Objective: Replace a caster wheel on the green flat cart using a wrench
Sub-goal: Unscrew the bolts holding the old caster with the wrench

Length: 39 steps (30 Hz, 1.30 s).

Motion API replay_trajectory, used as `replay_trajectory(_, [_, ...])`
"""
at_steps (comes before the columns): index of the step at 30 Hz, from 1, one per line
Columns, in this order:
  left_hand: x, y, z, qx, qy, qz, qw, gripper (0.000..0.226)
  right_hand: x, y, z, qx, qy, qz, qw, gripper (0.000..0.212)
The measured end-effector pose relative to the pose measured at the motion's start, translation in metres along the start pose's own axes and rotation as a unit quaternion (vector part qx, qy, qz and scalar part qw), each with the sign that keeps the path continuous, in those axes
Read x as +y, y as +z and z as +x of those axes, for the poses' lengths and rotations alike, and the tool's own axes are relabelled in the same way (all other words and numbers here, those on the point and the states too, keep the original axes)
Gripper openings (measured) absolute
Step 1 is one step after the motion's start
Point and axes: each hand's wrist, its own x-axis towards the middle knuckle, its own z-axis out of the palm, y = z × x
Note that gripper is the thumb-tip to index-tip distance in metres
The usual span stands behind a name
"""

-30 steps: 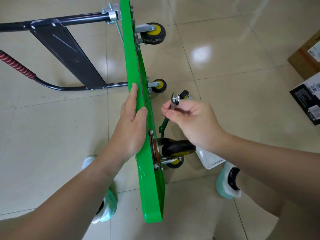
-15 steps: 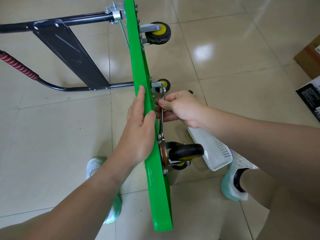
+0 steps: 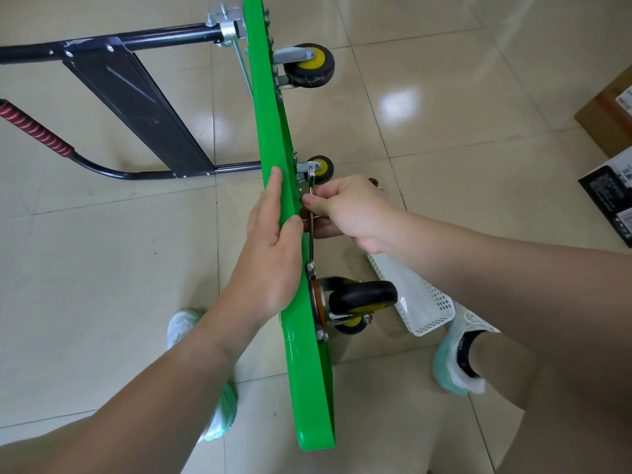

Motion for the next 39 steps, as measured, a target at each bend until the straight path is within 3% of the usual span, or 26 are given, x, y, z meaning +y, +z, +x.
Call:
replay_trajectory(5, [-0.002,0.0,0.002,-0.001,0.0,0.004,1.0,0.065,-0.002,0.006,-0.04,0.028,-0.12,-0.05,0.991,0.012])
replay_trajectory(7, [-0.002,-0.001,0.0,0.001,-0.001,0.008,1.0,0.065,0.004,0.007,-0.065,0.034,-0.172,-0.074,0.982,0.012])
replay_trajectory(11, [0.001,-0.001,-0.002,0.01,0.001,0.007,1.0,0.064,0.029,0.008,-0.108,0.031,-0.202,-0.055,0.977,0.022])
replay_trajectory(16, [0.001,0.002,-0.001,0.022,0.002,0.005,1.0,0.064,0.038,0.002,-0.114,0.063,-0.249,-0.03,0.966,0.019])
replay_trajectory(20, [0.002,0.0,-0.001,0.013,0.006,0.007,1.0,0.063,0.019,-0.012,-0.102,0.057,-0.226,0.003,0.972,0.023])
replay_trajectory(31, [-0.001,-0.002,0.0,-0.003,0.001,0.002,1.0,0.064,0.0,-0.019,-0.02,0.014,-0.011,0.044,0.999,0.011])
replay_trajectory(39, [-0.002,-0.002,0.001,-0.011,-0.003,0.004,1.0,0.065,-0.001,-0.002,0.0,-0.015,0.019,0.04,0.999,0.017])
